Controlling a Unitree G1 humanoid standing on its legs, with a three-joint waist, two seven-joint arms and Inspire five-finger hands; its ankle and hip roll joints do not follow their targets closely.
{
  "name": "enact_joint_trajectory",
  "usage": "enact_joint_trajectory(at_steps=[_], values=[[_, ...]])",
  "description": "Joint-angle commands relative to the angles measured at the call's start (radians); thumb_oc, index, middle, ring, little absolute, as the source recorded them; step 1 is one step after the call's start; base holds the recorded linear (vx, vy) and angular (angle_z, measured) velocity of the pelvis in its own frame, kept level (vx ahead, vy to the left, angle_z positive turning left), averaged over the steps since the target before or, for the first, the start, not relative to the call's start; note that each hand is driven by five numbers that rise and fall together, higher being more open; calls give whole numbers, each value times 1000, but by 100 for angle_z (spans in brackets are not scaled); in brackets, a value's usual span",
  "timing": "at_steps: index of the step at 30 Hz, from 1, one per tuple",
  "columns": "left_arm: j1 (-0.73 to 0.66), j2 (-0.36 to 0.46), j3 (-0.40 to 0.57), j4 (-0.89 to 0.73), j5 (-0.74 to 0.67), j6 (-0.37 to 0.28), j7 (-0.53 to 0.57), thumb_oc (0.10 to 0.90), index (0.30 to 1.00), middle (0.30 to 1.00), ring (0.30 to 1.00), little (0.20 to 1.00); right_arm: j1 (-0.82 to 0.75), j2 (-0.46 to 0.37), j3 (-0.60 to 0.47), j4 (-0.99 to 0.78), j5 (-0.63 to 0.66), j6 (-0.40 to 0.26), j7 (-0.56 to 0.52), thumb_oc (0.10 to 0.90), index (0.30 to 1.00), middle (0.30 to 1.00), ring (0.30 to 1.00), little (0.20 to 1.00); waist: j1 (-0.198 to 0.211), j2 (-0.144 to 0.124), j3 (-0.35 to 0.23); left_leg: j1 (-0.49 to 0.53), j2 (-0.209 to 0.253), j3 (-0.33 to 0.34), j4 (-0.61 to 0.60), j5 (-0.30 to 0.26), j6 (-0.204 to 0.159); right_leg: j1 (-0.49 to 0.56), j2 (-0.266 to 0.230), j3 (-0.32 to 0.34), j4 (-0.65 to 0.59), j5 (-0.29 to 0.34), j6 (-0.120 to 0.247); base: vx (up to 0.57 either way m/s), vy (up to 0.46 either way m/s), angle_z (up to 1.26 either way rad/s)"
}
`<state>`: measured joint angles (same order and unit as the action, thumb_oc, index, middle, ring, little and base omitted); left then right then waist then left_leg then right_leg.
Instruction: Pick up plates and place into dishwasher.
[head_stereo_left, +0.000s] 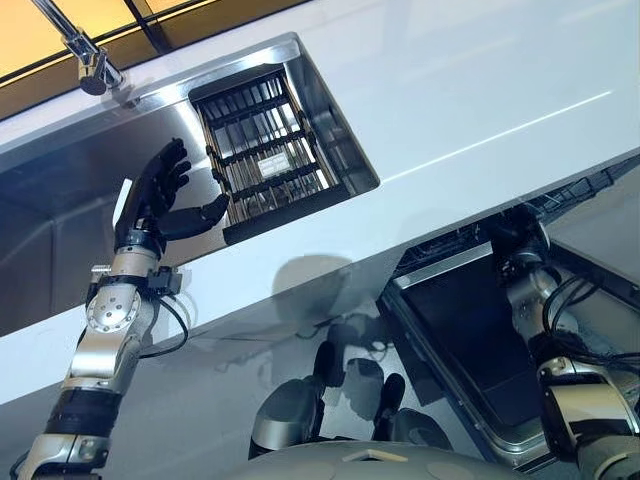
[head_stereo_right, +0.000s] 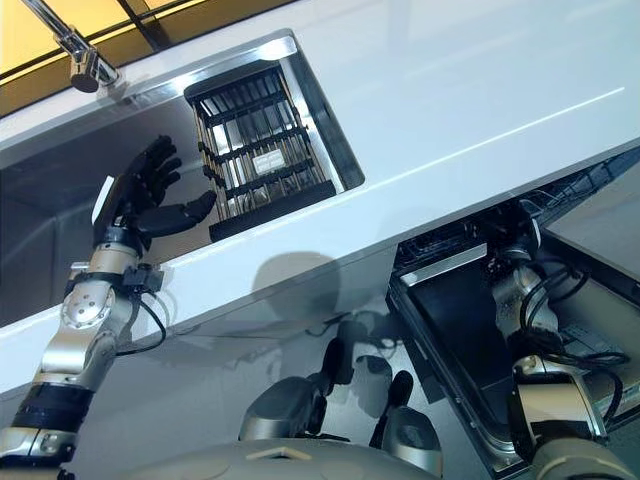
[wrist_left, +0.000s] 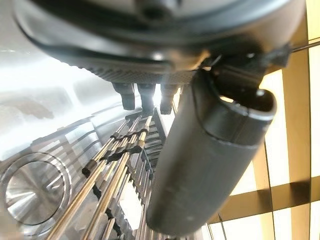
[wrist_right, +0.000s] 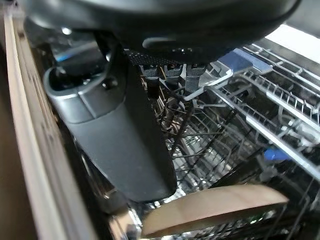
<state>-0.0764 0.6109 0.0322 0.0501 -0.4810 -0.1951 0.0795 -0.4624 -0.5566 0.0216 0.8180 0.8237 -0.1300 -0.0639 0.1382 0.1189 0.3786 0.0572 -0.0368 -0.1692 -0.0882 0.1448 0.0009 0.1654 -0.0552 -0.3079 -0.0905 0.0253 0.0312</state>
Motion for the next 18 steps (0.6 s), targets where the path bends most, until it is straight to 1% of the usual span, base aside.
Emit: enact_joint_trajectory(at_steps=[1,5,7,8,9,10,11,12,13,14,15,18], values=[[-48,52,5,-99,-26,-101,5,800,900,900,900,900,-105,6,60,-190,-64,-133,17,800,900,900,900,900,6,-55,-60,-5,-52,65,114,-154,26,-80,18,60,174,-97,-15,-33,-11,0],[-27,28,25,-93,-9,-121,-7,800,900,900,900,900,43,14,-29,-222,-70,-149,-18,800,900,900,900,900,-23,-65,-64,20,-49,88,97,-163,35,-76,23,78,175,-94,-4,-32,9,-6],[-22,20,35,-92,-2,-123,-10,800,900,900,900,900,105,12,-73,-227,-114,-158,-52,800,900,900,900,900,-36,-70,-71,33,-48,99,88,-168,39,-73,24,86,173,-92,2,-32,15,-9],[-20,17,40,-93,0,-122,-9,800,900,900,900,900,133,9,-93,-228,-138,-147,-65,800,900,900,900,900,-43,-72,-74,40,-47,104,83,-171,41,-72,25,90,172,-90,5,-34,10,-16],[-18,14,44,-94,2,-122,-11,800,900,900,900,900,160,5,-109,-226,-194,-138,-95,800,900,900,900,900,-49,-74,-77,47,-48,110,79,-174,43,-71,25,93,170,-89,8,-29,7,-17],[-17,12,45,-94,3,-122,-11,800,900,900,900,900,166,5,-112,-226,-217,-137,-102,800,900,900,900,900,-50,-75,-78,49,-48,111,78,-174,43,-70,25,94,169,-89,9,-38,5,-17],[-13,8,54,-99,6,-119,-13,800,900,900,900,900,191,-9,-123,-225,-294,-123,-136,800,900,900,900,900,-58,-79,-82,56,-47,119,72,-176,44,-67,25,97,165,-85,13,-47,-1,-15],[-11,5,64,-107,10,-109,-11,800,900,900,900,900,218,-25,-133,-231,-348,-89,-169,800,900,900,900,900,-67,-83,-87,67,-45,130,63,-178,45,-63,26,102,158,-80,18,-74,-9,-16],[-12,5,72,-113,9,-102,-13,800,900,900,900,900,231,-33,-139,-239,-320,-88,-160,800,900,900,900,900,-74,-86,-88,76,-44,137,57,-179,45,-58,27,106,152,-75,22,-64,-12,-14],[-12,7,76,-114,7,-97,-12,800,900,900,900,900,236,-35,-143,-247,-326,-86,-155,800,900,900,900,900,-77,-88,-89,79,-44,140,55,-180,45,-57,28,108,150,-74,23,-73,-9,-20],[-14,10,84,-116,4,-90,-16,800,900,900,900,900,241,-45,-149,-280,-366,-85,-163,800,900,900,900,900,-84,-92,-92,88,-44,146,48,-182,47,-51,29,113,143,-72,26,-67,-2,-25],[-28,15,84,-117,3,-78,-9,800,900,900,900,900,236,-66,-154,-363,-395,-84,-174,800,900,900,900,900,-94,-98,-99,98,-44,156,39,-186,48,-44,33,121,133,-69,31,-56,3,-20]])
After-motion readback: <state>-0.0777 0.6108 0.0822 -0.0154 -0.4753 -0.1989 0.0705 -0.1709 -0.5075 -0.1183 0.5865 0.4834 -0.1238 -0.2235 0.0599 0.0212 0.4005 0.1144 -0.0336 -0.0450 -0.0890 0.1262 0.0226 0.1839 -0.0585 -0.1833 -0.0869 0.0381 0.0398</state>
